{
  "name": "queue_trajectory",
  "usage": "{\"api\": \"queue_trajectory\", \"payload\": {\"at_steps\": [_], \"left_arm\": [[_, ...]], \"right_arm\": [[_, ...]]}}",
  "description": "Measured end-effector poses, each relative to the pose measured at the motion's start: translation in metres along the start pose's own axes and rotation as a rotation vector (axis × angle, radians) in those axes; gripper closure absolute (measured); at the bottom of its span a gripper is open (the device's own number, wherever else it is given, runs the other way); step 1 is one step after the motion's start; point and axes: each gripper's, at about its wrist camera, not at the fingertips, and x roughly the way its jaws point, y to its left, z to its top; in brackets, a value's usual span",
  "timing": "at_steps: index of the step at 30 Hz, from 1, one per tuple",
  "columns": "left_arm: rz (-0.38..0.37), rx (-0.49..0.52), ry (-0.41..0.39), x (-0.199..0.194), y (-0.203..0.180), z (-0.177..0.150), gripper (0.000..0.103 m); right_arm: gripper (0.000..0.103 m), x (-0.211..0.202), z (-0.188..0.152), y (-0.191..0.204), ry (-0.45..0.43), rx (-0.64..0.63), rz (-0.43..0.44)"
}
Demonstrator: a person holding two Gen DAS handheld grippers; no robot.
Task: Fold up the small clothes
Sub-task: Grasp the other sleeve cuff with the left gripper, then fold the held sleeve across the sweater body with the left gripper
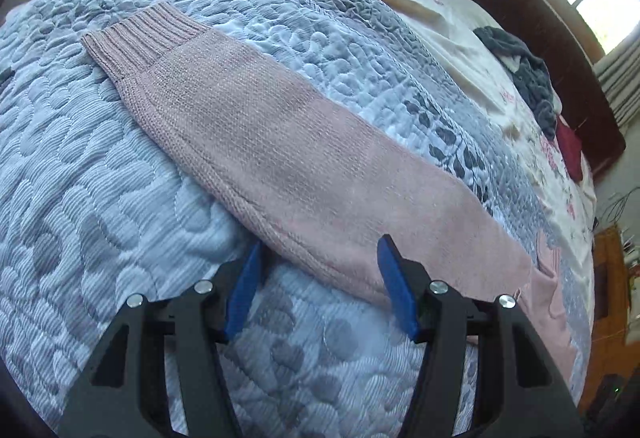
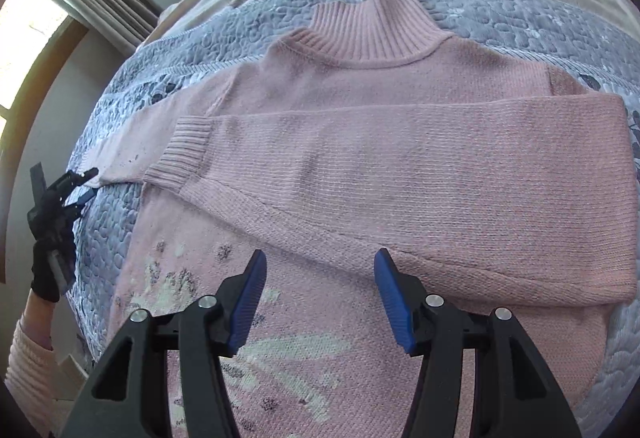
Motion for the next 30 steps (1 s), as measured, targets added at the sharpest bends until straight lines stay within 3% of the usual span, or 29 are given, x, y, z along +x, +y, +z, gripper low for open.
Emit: {"api": "queue_trajectory", "payload": {"at_steps": [10,13,15,17,23,30], "left_arm": [[-0.071,-0.118,-0.056,0.022,0.018,0.035,0.048],[-0.037,-0.122,-0.062,0.024,0.016,0.038,0.065],[-0.019,-0.124,-0.064,0.023,0.018,0.039,0.088],[-0.029,-0.125,-0.061,0.021,0.018,0.038,0.094],[-0.080,-0.040,-0.118,0.001,-0.009,0.028,0.098],[-0.239,0.148,-0.127,-0.023,-0.100,-0.005,0.098]], "right_arm": [[0.047,0.019,-0.007,0.015,0.030,-0.038,-0.021],[0.047,0.019,-0.008,0.013,0.030,-0.033,-0.017],[0.047,0.018,-0.008,0.012,0.029,-0.033,-0.017],[0.047,0.017,-0.009,0.011,0.029,-0.035,-0.020],[0.047,0.012,-0.015,0.004,0.027,-0.023,-0.022],[0.047,0.000,-0.018,-0.006,0.007,-0.009,-0.029]]}}
